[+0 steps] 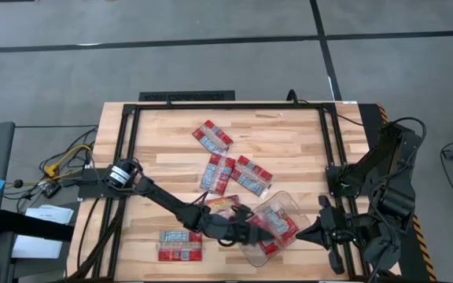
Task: Sort popcorn bags into baskets
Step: Put the red popcorn bag into the transparent bin
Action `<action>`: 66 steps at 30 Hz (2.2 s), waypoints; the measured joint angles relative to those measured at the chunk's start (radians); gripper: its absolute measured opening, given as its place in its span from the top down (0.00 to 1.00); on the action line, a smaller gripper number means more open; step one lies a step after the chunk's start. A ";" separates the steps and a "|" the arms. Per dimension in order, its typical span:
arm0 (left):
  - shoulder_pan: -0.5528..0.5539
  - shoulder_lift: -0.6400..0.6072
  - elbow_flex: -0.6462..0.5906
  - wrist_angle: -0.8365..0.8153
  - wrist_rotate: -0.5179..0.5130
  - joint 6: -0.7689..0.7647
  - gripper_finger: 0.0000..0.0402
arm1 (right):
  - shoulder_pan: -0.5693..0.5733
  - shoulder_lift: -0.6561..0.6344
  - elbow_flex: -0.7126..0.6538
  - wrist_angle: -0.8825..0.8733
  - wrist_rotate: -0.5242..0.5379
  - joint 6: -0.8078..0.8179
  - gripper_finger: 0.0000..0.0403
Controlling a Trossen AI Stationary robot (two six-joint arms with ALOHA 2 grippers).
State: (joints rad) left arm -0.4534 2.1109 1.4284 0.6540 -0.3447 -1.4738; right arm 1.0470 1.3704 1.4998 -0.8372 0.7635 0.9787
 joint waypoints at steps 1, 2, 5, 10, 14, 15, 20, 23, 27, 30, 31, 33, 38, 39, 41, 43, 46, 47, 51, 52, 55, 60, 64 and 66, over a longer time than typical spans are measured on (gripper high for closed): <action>0.001 0.000 0.000 0.000 0.072 0.000 0.67 | 0.000 0.004 0.000 -0.001 0.000 -0.002 0.95; 0.003 0.000 0.000 -0.001 0.135 -0.002 0.64 | 0.000 0.009 0.000 -0.001 -0.002 -0.007 0.95; -0.001 0.000 0.000 -0.001 0.298 -0.020 0.57 | 0.000 0.026 0.000 -0.008 -0.005 -0.008 0.94; -0.021 -0.002 -0.001 -0.012 0.430 -0.104 0.53 | 0.000 0.062 0.000 -0.009 -0.009 -0.008 0.90; -0.020 -0.014 -0.003 -0.024 0.460 -0.147 0.53 | 0.000 0.077 0.000 -0.009 -0.017 -0.007 0.89; -0.020 -0.023 -0.003 -0.027 0.465 -0.151 0.54 | 0.001 0.077 0.000 -0.011 -0.024 -0.004 0.90; -0.027 -0.108 -0.003 -0.046 0.470 -0.148 0.56 | 0.000 0.076 0.000 -0.110 -0.093 0.103 0.93; -0.046 -0.195 -0.003 -0.089 0.509 -0.119 0.57 | -0.010 0.103 0.001 -0.203 -0.133 0.177 0.95; -0.086 -0.363 -0.001 -0.305 0.492 -0.028 0.58 | -0.052 0.170 0.000 -0.262 -0.292 0.179 0.96; -0.121 -0.478 -0.001 -0.531 0.339 0.058 0.58 | -0.107 0.249 0.000 -0.256 -0.408 0.109 0.94; -0.133 -0.511 -0.001 -0.595 0.270 0.086 0.58 | -0.124 0.275 -0.002 -0.243 -0.432 0.074 0.94; -0.157 -0.572 -0.001 -0.701 0.122 0.133 0.58 | -0.159 0.322 -0.001 -0.201 -0.479 0.002 0.92; -0.213 -0.676 -0.001 -0.887 -0.151 0.178 0.58 | -0.230 0.418 0.000 -0.168 -0.626 -0.123 0.93; -0.219 -0.690 -0.001 -0.911 -0.183 0.181 0.58 | -0.239 0.429 -0.001 -0.163 -0.637 -0.146 0.93; -0.231 -0.714 -0.001 -0.953 -0.237 0.188 0.58 | -0.260 0.445 -0.001 -0.130 -0.653 -0.197 0.95; -0.239 -0.726 -0.001 -0.979 -0.271 0.188 0.58 | -0.285 0.459 0.001 -0.090 -0.676 -0.242 0.96; -0.248 -0.727 -0.001 -0.998 -0.280 0.188 0.58 | -0.327 0.487 0.001 -0.048 -0.699 -0.291 0.96; -0.252 -0.727 -0.001 -1.006 -0.276 0.186 0.58 | -0.337 0.497 0.001 -0.036 -0.707 -0.306 0.95; -0.264 -0.723 -0.001 -1.039 -0.264 0.167 0.58 | -0.390 0.525 0.000 0.023 -0.709 -0.385 0.91; -0.268 -0.723 -0.002 -1.049 -0.266 0.162 0.58 | -0.403 0.527 0.000 0.040 -0.706 -0.407 0.91; -0.277 -0.723 -0.002 -1.069 -0.273 0.143 0.58 | -0.447 0.520 0.001 0.088 -0.719 -0.438 0.90; -0.313 -0.723 -0.002 -1.070 -0.281 0.140 0.58 | -0.425 0.434 0.001 -0.004 -0.797 -0.420 0.94; -0.341 -0.723 -0.002 -1.094 -0.337 0.133 0.58 | -0.367 0.397 0.001 -0.100 -0.831 -0.374 0.97; -0.347 -0.723 -0.004 -1.093 -0.362 0.130 0.58 | -0.353 0.406 0.001 -0.112 -0.821 -0.362 0.97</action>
State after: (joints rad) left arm -0.8002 1.3880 1.4241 -0.4393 -0.7068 -1.3436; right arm 0.6938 1.7769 1.5008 -0.9495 -0.0578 0.6169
